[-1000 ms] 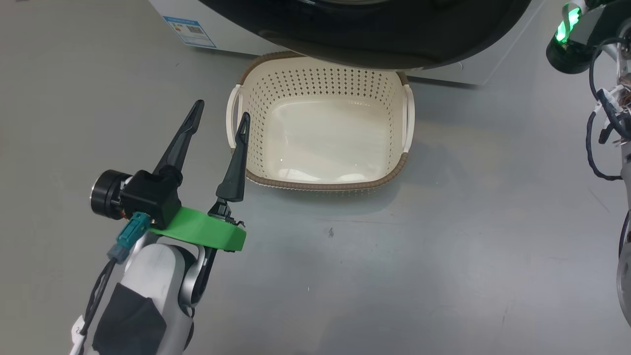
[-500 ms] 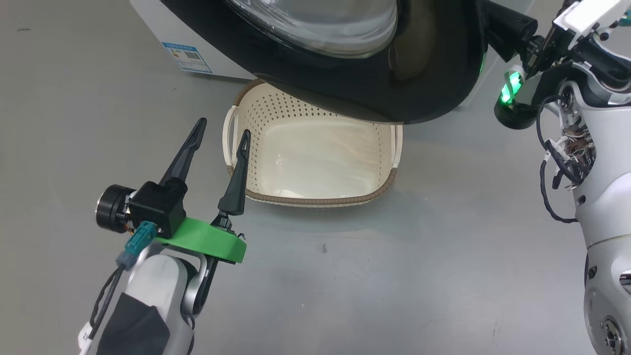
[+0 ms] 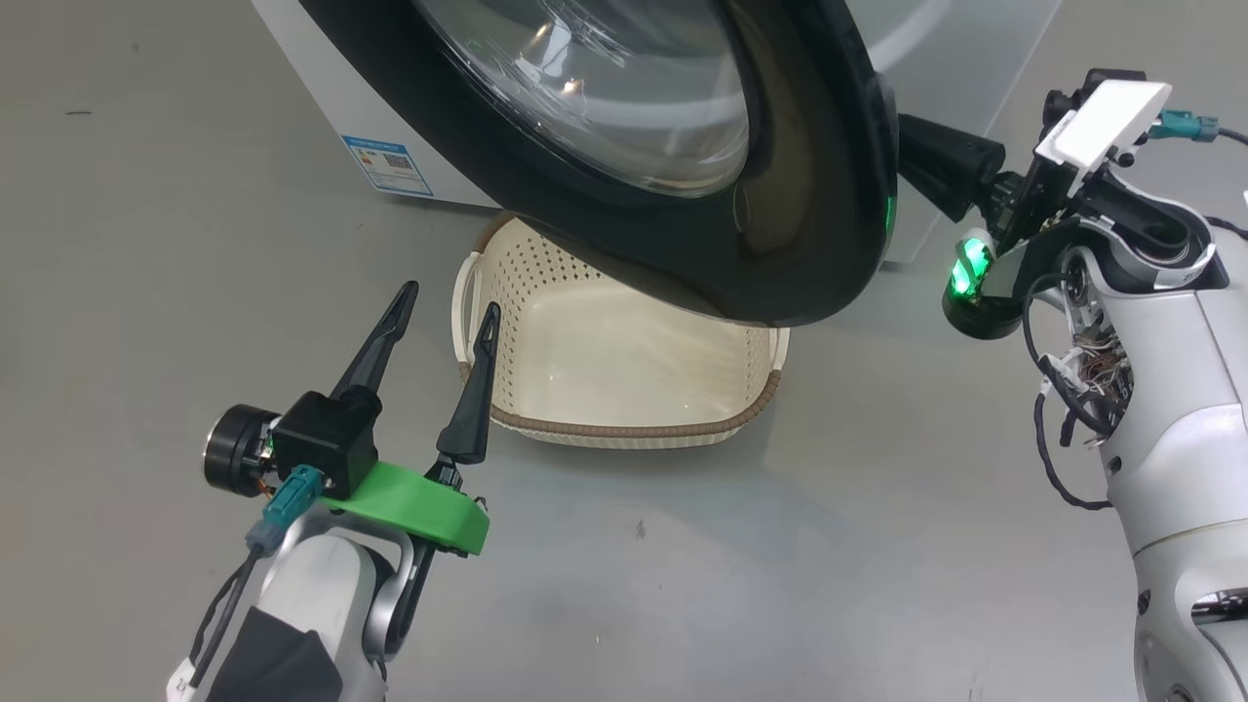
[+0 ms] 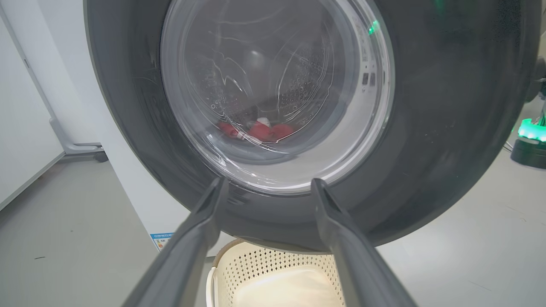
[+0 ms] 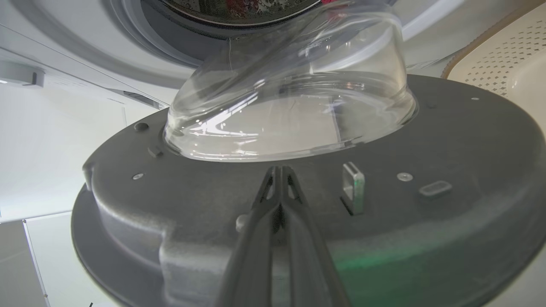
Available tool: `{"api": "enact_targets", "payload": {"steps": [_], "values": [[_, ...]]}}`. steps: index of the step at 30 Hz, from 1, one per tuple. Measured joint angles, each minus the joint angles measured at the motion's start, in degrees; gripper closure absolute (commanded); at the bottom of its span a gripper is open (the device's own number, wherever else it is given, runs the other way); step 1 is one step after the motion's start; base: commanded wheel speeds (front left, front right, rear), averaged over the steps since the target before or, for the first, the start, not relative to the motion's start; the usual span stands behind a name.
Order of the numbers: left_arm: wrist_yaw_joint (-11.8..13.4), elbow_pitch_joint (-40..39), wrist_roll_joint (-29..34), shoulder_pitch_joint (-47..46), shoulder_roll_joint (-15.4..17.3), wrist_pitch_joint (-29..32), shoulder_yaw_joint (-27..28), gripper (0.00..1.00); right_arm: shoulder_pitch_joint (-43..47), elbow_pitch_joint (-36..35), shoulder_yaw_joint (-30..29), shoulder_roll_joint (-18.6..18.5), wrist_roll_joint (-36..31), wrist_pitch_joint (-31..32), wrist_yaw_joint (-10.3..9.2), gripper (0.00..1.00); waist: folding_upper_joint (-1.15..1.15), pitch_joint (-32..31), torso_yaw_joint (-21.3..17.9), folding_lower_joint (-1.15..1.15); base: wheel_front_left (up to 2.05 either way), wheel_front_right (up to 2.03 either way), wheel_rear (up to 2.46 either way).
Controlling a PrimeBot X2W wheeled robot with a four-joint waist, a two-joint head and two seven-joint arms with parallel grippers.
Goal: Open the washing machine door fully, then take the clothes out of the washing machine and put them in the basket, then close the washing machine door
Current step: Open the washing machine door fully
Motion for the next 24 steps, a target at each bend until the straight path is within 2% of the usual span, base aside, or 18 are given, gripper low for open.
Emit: {"api": "enact_targets", "payload": {"steps": [12, 24], "values": [[0.0, 2.1, 0.0, 2.1, 0.0, 0.0, -0.8, 0.0, 6.5, -2.9, 2.8, 1.4, 0.7, 3.9, 0.04, 1.0, 0.0, -3.6, 1.2, 0.0, 0.0, 0.0, 0.0], [0.0, 3.5, 0.0, 3.3, -0.1, 0.0, -1.0, 0.0, 11.2, -6.6, 6.8, 2.6, 1.0, 6.6, 0.3, 1.0, 0.0, -6.1, 4.1, 0.0, 0.0, 0.0, 0.0]]}}
